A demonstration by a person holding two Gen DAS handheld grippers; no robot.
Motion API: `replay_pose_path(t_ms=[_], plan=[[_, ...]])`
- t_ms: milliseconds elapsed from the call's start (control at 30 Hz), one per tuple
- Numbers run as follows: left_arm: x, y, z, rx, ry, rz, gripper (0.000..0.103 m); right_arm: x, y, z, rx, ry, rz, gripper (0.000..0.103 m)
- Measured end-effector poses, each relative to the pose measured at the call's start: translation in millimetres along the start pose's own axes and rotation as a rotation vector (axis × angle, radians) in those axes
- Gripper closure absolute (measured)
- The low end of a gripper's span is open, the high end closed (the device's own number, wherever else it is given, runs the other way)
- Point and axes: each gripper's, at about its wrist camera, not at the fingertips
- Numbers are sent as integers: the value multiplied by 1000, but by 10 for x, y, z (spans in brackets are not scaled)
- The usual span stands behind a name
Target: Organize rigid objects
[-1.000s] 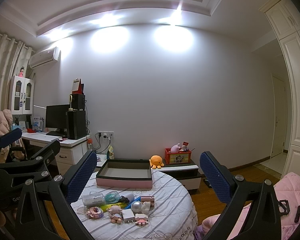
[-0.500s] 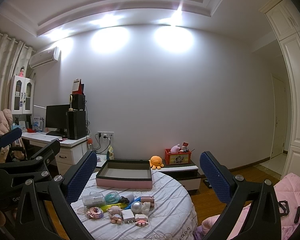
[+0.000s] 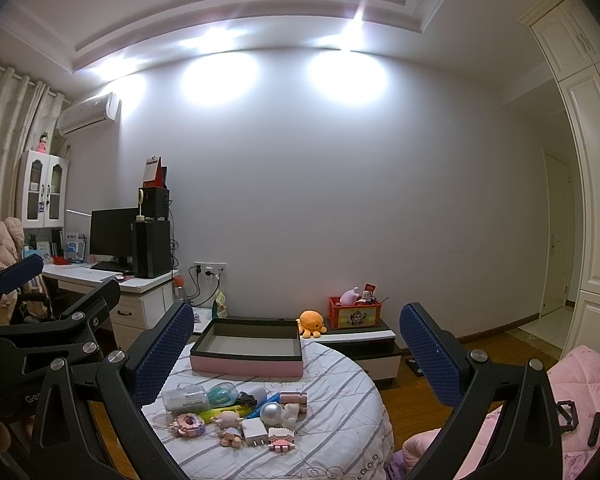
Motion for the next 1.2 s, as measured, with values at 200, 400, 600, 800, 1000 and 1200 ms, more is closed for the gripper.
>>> replay_pose_path(t_ms=[200,400,600,800,1000,1200], plan=[[6,-2,-1,3,5,2,0,4,0,2,-1,3,1,0],[42,-7,-40,8,16,0,0,54,-3,-17,-2,21,0,0],[143,-1,-102,16,41,-5,0,127,25,-59,-11,44,4,0],[269,-15,-230,42,61,4,0,238,47,-160,-13,68,17,0],[565,62,-556,33,136,-23,0,495,122,-395,-35,132,33,0],[990,197,-1196,9,278,-57,0,971,179,-960,-49,276,54,0]])
Point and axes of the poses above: each gripper's, at about its wrist camera, not at the fingertips, and x roughly the way its jaws point, y to its left, z to its top, and after that the axes turned 6 degrees about -x, right-handed
